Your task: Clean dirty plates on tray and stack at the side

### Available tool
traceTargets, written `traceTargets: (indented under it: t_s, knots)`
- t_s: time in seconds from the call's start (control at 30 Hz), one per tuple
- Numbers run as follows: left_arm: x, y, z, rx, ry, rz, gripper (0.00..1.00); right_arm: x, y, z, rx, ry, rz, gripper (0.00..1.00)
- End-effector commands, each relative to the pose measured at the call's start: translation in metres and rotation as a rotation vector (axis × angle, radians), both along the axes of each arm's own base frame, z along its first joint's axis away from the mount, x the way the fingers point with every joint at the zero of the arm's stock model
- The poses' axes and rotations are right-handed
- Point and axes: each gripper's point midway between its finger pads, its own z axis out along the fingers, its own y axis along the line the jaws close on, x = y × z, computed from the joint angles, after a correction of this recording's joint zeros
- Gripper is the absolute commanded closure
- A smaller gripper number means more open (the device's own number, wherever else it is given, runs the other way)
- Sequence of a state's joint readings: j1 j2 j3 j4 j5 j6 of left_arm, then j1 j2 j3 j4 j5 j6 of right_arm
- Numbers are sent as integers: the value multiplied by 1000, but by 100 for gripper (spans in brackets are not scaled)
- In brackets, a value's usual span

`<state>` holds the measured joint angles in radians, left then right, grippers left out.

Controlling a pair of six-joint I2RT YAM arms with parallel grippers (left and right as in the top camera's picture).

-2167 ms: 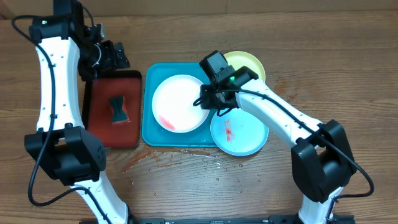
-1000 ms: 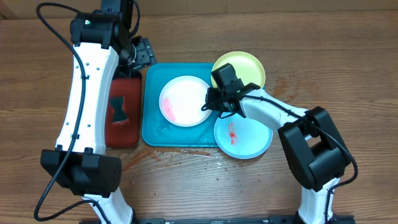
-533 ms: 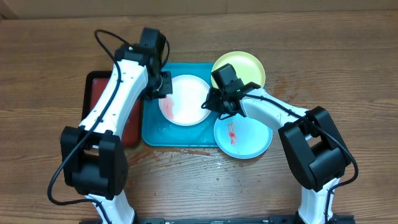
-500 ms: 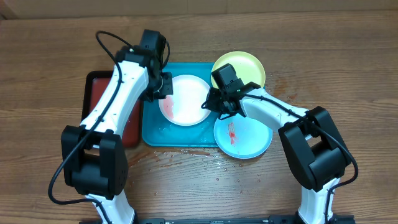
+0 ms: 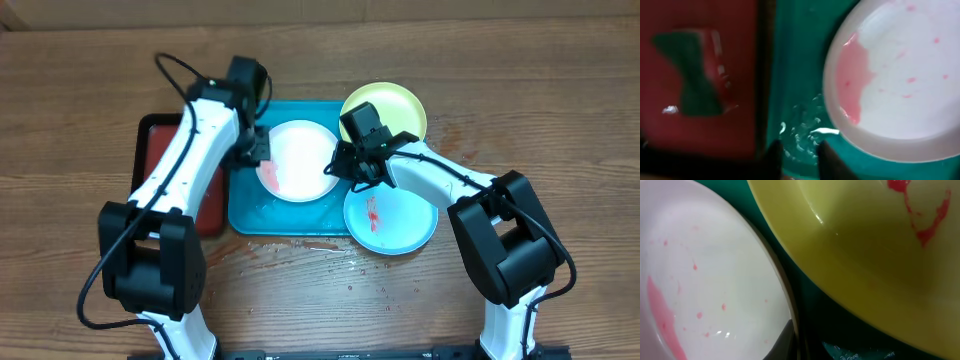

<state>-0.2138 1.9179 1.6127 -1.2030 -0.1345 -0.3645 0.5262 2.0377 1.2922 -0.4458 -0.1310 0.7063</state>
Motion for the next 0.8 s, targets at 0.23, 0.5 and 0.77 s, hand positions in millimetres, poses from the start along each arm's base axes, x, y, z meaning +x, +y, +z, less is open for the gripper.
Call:
traceTargets:
  t_s: [0.23, 0.5, 0.77]
  knots:
    - [-5, 96, 19, 127, 10, 244, 74, -9, -4, -17, -34, 42, 8, 96]
    - [-12, 99, -43, 3, 35, 168, 76, -9, -4, -17, -34, 42, 8, 96]
    - [-4, 115, -45, 67, -12, 186, 69, -11, -5, -18, -38, 48, 8, 96]
